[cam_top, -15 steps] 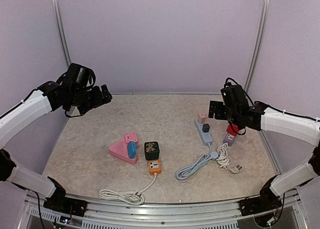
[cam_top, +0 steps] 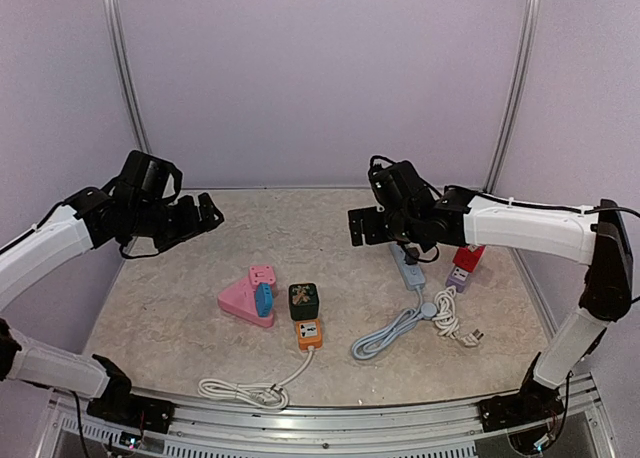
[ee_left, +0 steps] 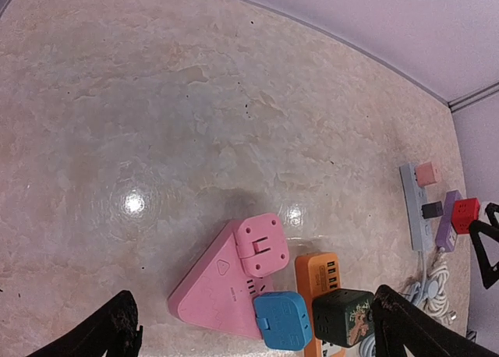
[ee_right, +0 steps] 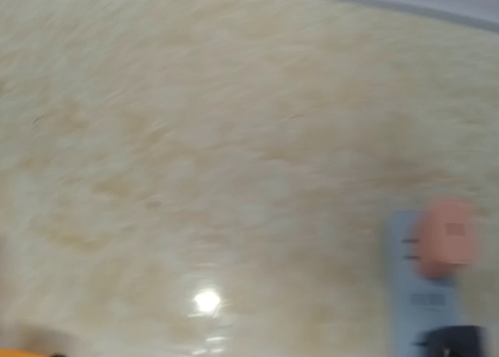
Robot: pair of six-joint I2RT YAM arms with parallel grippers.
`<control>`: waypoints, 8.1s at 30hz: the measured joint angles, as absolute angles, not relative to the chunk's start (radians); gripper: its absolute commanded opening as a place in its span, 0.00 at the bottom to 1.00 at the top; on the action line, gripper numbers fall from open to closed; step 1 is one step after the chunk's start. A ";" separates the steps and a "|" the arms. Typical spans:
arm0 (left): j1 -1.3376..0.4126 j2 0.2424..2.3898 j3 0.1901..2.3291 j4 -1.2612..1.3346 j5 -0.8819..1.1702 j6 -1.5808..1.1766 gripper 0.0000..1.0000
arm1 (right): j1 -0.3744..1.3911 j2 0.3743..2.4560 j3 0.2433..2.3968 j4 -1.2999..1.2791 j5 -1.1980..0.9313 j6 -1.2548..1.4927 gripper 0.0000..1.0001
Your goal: Pull the plug off the socket
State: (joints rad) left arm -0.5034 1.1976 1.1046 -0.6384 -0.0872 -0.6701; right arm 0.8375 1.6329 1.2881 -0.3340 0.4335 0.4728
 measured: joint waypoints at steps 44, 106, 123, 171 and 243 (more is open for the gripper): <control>-0.449 1.169 0.858 -0.541 0.154 -0.752 0.99 | 1.145 2.215 1.902 -0.884 0.301 0.778 0.46; -0.777 2.069 1.438 -0.353 0.459 -0.920 0.00 | 1.153 1.853 1.304 -0.596 0.403 0.681 0.23; -0.813 2.111 1.499 -0.434 0.398 -0.897 0.00 | 1.153 1.870 1.341 -0.640 0.409 0.700 0.21; -0.823 2.186 1.541 -0.484 0.307 -0.860 0.00 | 1.074 1.834 1.420 -0.818 0.439 0.700 0.18; -0.778 2.123 1.425 -0.294 0.521 -0.755 0.00 | 1.082 1.914 1.522 -0.764 0.319 0.654 0.10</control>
State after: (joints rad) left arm -0.7776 2.1235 1.4250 -0.2943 0.5213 -0.7547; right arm 1.0824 1.9141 1.5223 -0.7643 0.3187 0.6544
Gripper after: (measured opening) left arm 0.003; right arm 0.584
